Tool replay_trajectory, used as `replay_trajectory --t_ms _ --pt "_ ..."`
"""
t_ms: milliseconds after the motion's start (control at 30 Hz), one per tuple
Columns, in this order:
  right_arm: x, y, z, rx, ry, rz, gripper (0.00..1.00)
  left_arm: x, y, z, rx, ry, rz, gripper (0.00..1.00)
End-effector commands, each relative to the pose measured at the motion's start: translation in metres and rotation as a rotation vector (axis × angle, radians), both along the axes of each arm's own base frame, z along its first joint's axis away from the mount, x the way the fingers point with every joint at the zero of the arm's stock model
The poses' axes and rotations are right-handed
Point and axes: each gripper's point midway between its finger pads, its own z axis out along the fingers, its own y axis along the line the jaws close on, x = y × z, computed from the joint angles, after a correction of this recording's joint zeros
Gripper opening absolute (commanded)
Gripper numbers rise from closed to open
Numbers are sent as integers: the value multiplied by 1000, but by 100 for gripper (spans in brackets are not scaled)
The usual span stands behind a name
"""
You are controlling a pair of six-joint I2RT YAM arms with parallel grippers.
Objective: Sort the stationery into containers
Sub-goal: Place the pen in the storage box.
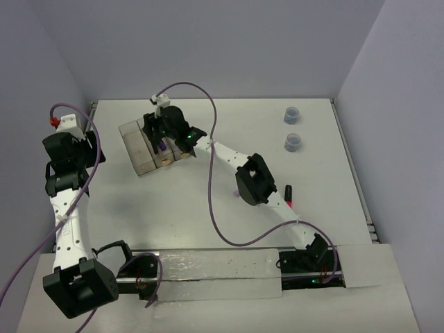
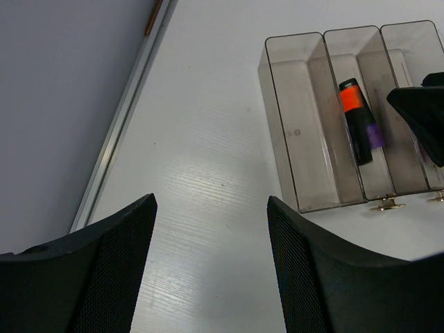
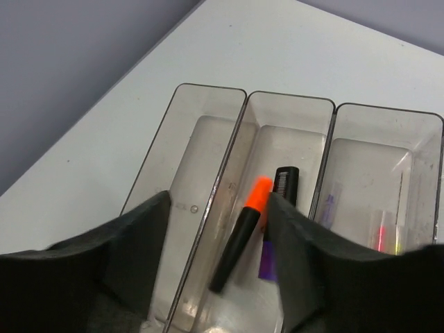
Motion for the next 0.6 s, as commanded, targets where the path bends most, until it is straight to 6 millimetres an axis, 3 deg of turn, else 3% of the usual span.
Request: replay_trajectory --t_ms 0,100,267,333,367,433,500,567 --pt "2 -11 85 92 -107 -36 69 2 0 14 2 -57 -8 72" --pt "-6 -17 105 95 -120 -26 75 1 -1 12 -1 -53 -12 72" --pt "-33 -68 168 26 -162 -72 78 2 -2 15 -1 -52 -20 72" --pt "-45 -117 207 -33 -188 -152 81 4 -5 17 -7 -47 -46 72" --pt "-50 -145 215 -82 -172 -211 82 4 -8 18 -14 -42 -64 72" --pt "-62 -194 198 -226 -85 -304 84 5 -12 15 -31 -20 -84 72" --pt "-74 -256 182 -332 -13 -458 85 6 -14 15 -40 -17 -97 71" --pt "-97 -295 143 -435 97 -513 86 5 -16 15 -43 -16 -103 71"
